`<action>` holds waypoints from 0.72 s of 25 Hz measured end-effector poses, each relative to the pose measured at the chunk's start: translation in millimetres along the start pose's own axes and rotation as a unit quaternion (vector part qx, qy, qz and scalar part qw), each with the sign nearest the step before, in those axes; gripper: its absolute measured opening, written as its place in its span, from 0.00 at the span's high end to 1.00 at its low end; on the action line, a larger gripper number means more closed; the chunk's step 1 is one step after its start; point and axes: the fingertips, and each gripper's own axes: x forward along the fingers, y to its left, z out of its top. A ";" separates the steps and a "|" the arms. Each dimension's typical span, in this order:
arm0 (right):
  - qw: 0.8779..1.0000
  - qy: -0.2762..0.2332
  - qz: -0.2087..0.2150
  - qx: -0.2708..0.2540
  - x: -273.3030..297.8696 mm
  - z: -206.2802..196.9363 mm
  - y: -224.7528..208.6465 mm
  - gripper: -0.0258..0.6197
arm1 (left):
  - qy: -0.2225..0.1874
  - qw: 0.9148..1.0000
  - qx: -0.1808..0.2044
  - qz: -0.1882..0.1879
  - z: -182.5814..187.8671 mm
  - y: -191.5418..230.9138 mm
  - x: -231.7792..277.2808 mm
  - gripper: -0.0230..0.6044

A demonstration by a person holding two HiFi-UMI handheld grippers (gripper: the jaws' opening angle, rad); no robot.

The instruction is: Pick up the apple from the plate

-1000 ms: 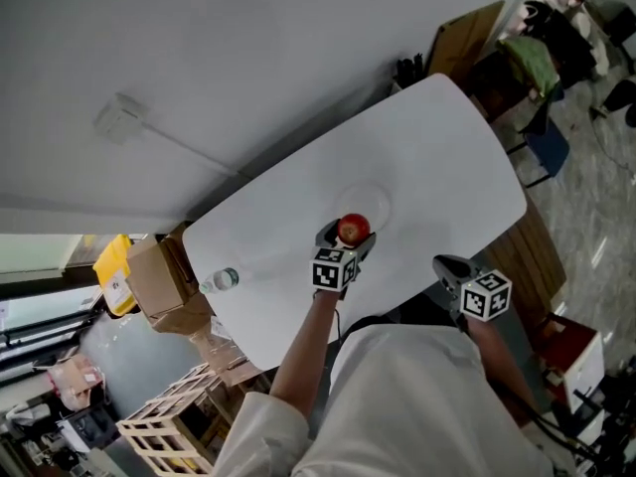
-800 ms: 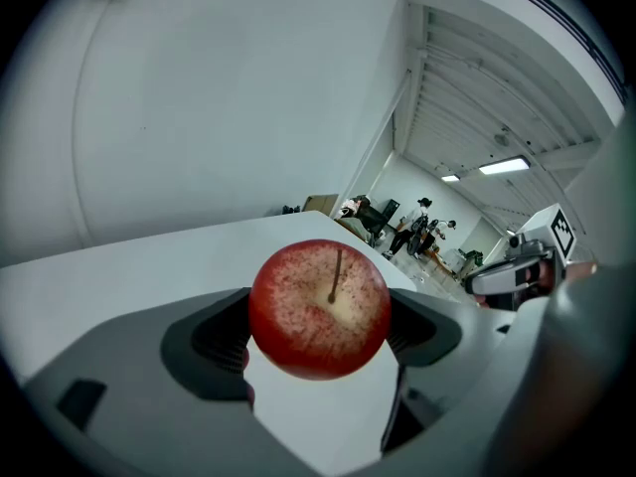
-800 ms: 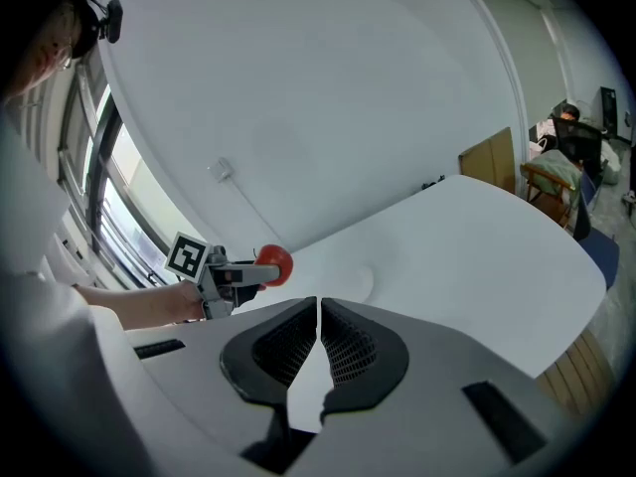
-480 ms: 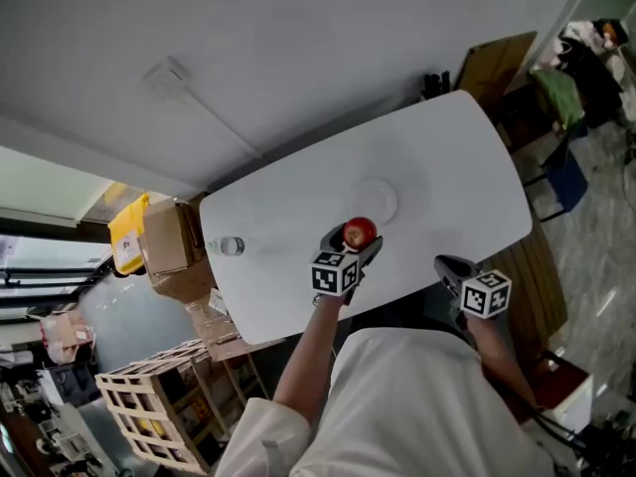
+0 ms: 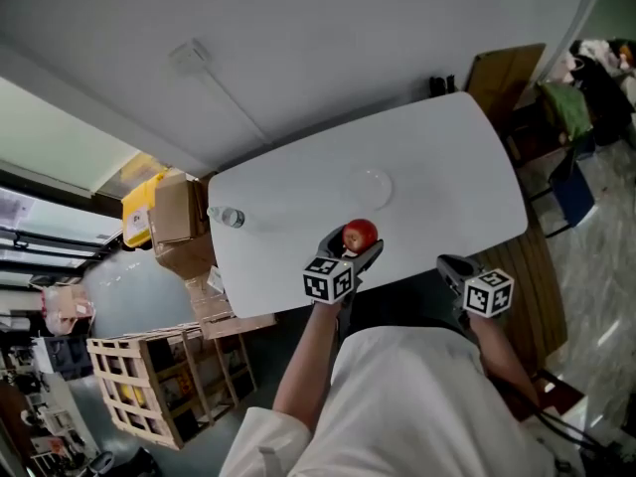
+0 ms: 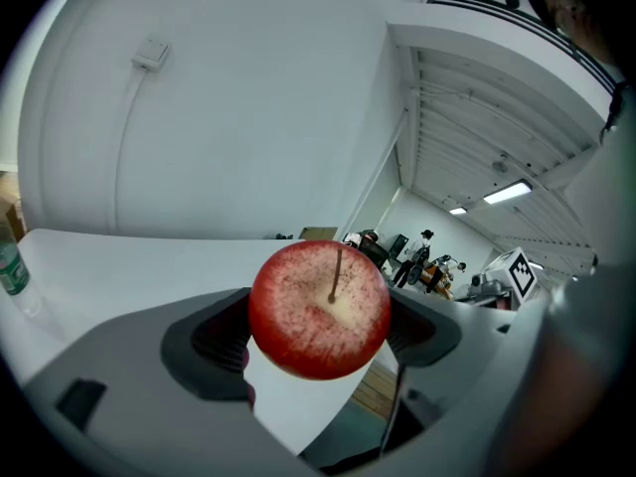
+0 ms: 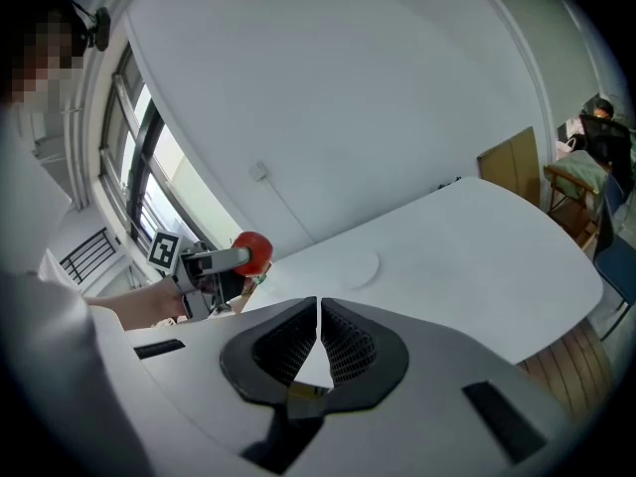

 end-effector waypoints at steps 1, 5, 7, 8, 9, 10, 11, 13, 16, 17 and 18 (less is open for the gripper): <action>1.000 0.002 0.004 -0.004 -4.2 -3.2 -0.9 0.90 | -0.008 1.000 -0.001 0.001 -0.9 -7.5 -4.2 0.32; 1.000 0.014 0.020 -0.018 -16.3 -16.5 -3.6 0.90 | -0.024 1.000 -0.005 0.016 -12.1 -28.3 -20.4 0.32; 0.999 0.019 0.027 -0.026 -21.5 -19.4 -1.6 0.90 | -0.030 0.999 -0.010 0.026 -18.5 -35.2 -30.0 0.32; 0.999 0.021 0.032 -0.030 -23.7 -20.3 0.6 0.90 | -0.032 0.999 -0.014 0.030 -21.4 -38.0 -35.3 0.32; 0.999 0.023 0.036 -0.033 -25.5 -21.0 3.4 0.90 | -0.035 0.999 -0.017 0.034 -24.7 -40.5 -40.8 0.32; 0.998 0.024 0.040 -0.035 -26.8 -21.9 6.7 0.90 | -0.036 0.998 -0.020 0.037 -28.1 -42.5 -46.0 0.32; 0.998 0.025 0.044 -0.038 -27.5 -22.8 10.0 0.90 | -0.038 0.998 -0.022 0.040 -31.3 -44.1 -50.9 0.32; 0.997 0.028 0.051 -0.044 -27.3 -24.6 16.7 0.90 | -0.041 0.998 -0.028 0.043 -36.4 -46.5 -59.8 0.32; 0.997 0.029 0.060 -0.050 -23.6 -25.3 27.1 0.90 | -0.044 0.998 -0.031 0.042 -38.7 -48.7 -71.8 0.32; 0.996 0.026 0.061 -0.051 -21.1 -23.5 30.1 0.90 | -0.045 0.998 -0.029 0.041 -37.7 -48.3 -74.8 0.32; 0.997 0.022 0.061 -0.052 -18.1 -21.3 33.1 0.90 | -0.045 0.998 -0.027 0.039 -36.5 -47.1 -77.8 0.32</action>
